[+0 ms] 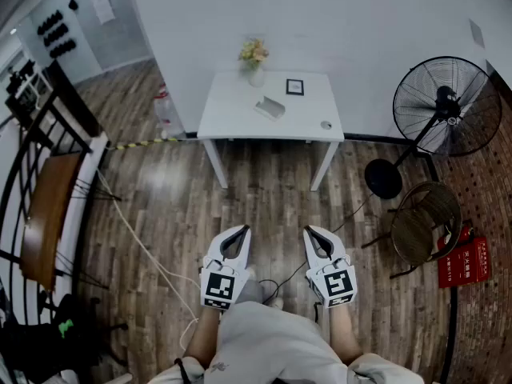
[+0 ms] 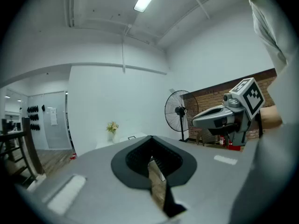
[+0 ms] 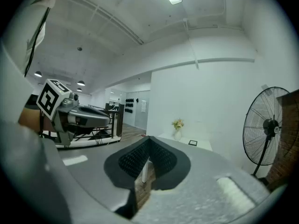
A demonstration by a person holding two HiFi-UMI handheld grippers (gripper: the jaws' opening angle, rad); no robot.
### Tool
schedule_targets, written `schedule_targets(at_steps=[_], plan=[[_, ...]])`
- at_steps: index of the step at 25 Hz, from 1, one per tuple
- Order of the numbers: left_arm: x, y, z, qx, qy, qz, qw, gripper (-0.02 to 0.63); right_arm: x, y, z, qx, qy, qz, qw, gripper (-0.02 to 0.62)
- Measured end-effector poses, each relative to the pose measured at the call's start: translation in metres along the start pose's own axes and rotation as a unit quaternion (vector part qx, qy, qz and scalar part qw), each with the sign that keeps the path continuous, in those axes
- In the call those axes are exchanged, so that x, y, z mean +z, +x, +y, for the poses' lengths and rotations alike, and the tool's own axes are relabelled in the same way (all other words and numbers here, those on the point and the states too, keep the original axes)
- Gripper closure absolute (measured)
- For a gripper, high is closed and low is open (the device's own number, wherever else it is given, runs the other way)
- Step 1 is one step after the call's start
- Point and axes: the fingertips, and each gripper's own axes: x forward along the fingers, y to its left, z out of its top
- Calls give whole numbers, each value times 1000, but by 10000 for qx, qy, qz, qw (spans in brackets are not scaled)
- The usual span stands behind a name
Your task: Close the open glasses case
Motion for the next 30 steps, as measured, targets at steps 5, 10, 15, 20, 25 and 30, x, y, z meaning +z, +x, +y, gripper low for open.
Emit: schedule_targets(at_steps=[5, 10, 15, 20, 25, 30], plan=[[2, 3, -1, -3, -13, -21, 10000, 586, 3, -1, -6, -33, 70, -121, 9999, 592], [-5, 17, 14, 85, -33, -53, 9999, 586, 0, 22, -12, -33, -18, -206, 9998, 591], [-6, 46, 47, 180, -47, -152, 9997, 586, -1, 62, -24, -14, -114, -85, 9999, 591], [-7, 84, 83, 122, -30, -162, 9998, 586, 3, 110, -40, -41, -135, -44, 9999, 591], [-9, 118, 120, 8, -42, -154, 9999, 586, 9, 158, -53, -87, -153, 14, 9998, 591], [-7, 146, 155, -98, -134, -194, 9997, 586, 13, 198, -64, -257, -123, 112, 9995, 591]])
